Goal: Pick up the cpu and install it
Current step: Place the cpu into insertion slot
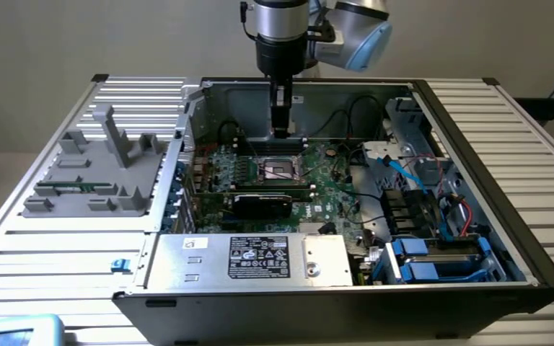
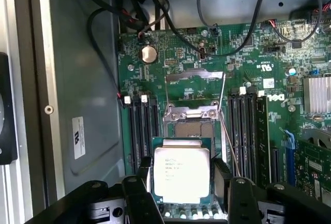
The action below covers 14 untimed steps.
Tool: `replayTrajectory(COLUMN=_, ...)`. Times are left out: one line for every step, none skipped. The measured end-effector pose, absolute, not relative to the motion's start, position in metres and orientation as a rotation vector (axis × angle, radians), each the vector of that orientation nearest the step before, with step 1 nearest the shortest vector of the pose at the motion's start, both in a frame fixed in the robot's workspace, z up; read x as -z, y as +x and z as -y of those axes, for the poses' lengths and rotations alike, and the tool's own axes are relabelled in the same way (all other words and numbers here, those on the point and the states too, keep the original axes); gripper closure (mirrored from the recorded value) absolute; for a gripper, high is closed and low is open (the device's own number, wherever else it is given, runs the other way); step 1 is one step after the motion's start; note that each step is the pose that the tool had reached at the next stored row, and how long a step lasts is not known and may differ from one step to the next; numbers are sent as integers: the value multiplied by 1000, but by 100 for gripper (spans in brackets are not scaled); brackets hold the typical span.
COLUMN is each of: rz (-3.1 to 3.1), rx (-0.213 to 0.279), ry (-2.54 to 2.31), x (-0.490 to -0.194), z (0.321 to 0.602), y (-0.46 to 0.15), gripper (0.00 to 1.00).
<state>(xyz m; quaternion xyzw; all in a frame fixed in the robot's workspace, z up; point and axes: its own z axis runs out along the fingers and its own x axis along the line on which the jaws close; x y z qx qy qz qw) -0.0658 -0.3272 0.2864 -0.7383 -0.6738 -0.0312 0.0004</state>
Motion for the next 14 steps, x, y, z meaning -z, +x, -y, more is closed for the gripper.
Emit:
replayTrajectory(rz=2114, rx=98, ry=-2321, x=-285, z=328, y=-66, gripper=44)
replayTrajectory(rz=2112, rx=98, ry=-2322, x=-283, z=329, y=-66, gripper=44)
replayTrajectory(rz=2111, rx=98, ry=-2324, x=-281, z=330, y=-66, gripper=44)
replayTrajectory(rz=2109, rx=98, ry=-2326, x=-279, z=330, y=-66, gripper=44)
replayTrajectory(rz=2107, rx=98, ry=-2328, x=-277, z=331, y=-66, gripper=44)
replayTrajectory(rz=2104, rx=98, ry=-2330, x=-276, z=332, y=-66, gripper=44)
replayTrajectory(rz=2102, rx=98, ry=-2332, x=-274, z=332, y=-66, gripper=44)
replayTrajectory(rz=2099, rx=99, ry=-2334, x=-272, z=333, y=-66, gripper=44)
replayTrajectory(rz=2097, rx=99, ry=-2336, x=-270, z=333, y=-66, gripper=44)
replayTrajectory(rz=2094, rx=99, ry=-2338, x=-268, z=334, y=-66, gripper=44)
replayTrajectory(rz=2092, rx=99, ry=-2340, x=-266, z=334, y=-66, gripper=44)
replayTrajectory(rz=2090, rx=99, ry=-2342, x=-265, z=334, y=-66, gripper=44)
replayTrajectory(rz=2088, rx=100, ry=-2344, x=-263, z=335, y=-66, gripper=44)
replayTrajectory(rz=2086, rx=100, ry=-2346, x=-261, z=335, y=-66, gripper=44)
